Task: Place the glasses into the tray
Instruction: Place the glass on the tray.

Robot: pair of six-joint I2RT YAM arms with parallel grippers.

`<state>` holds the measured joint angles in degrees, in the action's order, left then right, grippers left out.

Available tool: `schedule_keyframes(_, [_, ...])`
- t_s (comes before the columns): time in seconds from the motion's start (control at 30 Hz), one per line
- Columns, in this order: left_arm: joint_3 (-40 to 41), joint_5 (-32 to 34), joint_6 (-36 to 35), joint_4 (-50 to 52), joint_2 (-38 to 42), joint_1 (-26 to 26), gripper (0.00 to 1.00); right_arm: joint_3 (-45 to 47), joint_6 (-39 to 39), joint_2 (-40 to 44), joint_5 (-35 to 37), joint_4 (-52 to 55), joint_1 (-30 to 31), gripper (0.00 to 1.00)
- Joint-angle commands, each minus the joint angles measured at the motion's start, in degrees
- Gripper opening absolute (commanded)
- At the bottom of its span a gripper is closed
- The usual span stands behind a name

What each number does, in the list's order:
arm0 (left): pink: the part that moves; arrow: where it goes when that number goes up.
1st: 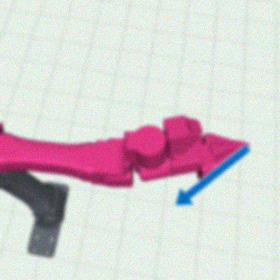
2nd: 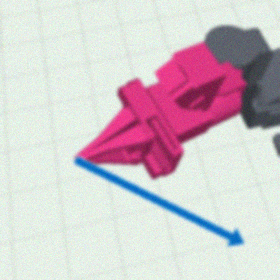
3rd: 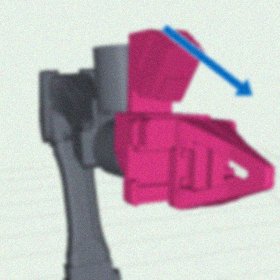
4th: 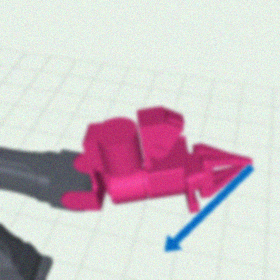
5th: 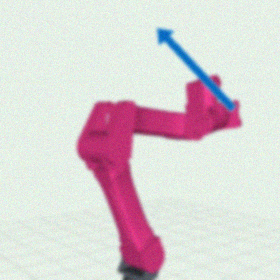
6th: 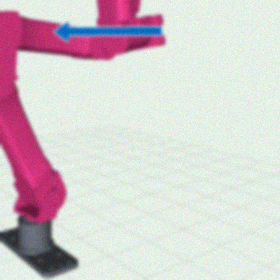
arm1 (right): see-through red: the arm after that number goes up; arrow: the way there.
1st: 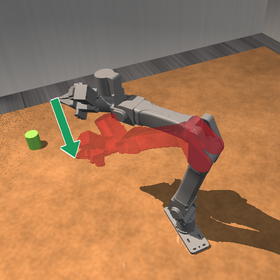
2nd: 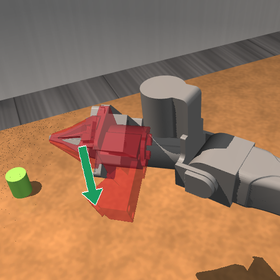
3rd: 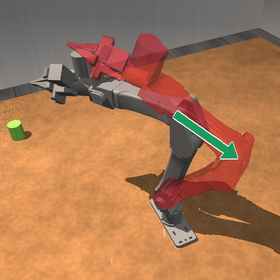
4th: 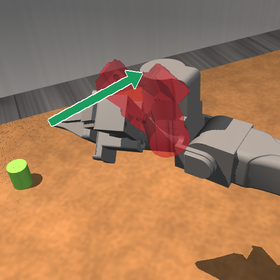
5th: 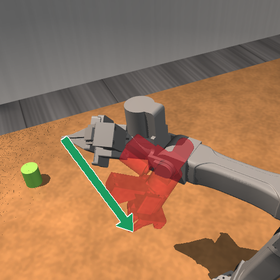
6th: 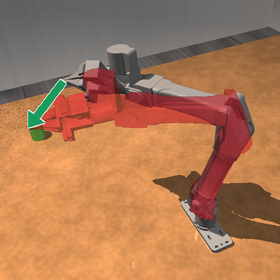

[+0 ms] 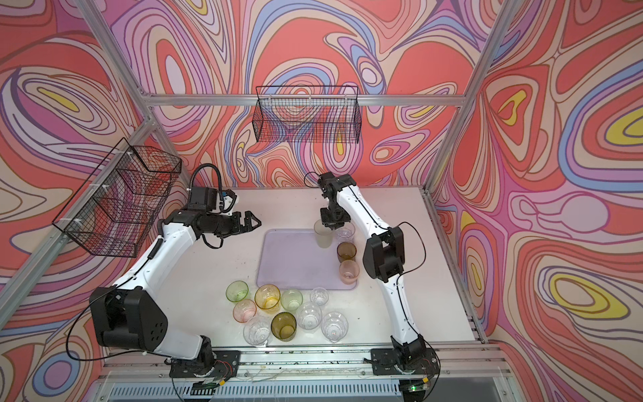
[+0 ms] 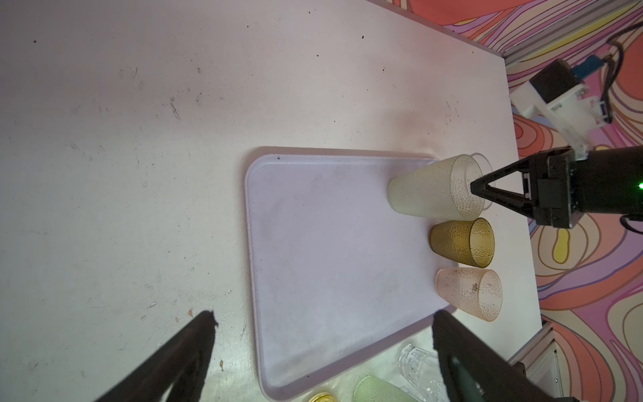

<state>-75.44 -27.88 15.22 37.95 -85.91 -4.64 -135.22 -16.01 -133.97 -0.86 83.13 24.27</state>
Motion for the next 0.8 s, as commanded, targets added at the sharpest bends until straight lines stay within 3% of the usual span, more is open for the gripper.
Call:
schedule_keyframes(0.0, [-0.2, -0.1, -0.5, 1.6, 1.1, -0.5, 1.00, -0.7, 0.7, -1.1, 0.6, -0.9, -0.3, 0.17])
schedule_keyframes(0.4, [-0.8, 0.7, -0.9, 2.2, 1.1, -0.5, 1.00, 2.0, 2.4, 3.9, 0.6, -5.6, -0.3, 0.36])
schedule_keyframes(0.77, [-1.0, 1.3, -1.2, 2.4, 1.4, -0.5, 1.00, 6.8, 3.6, 11.9, 0.9, -8.1, -0.2, 0.37])
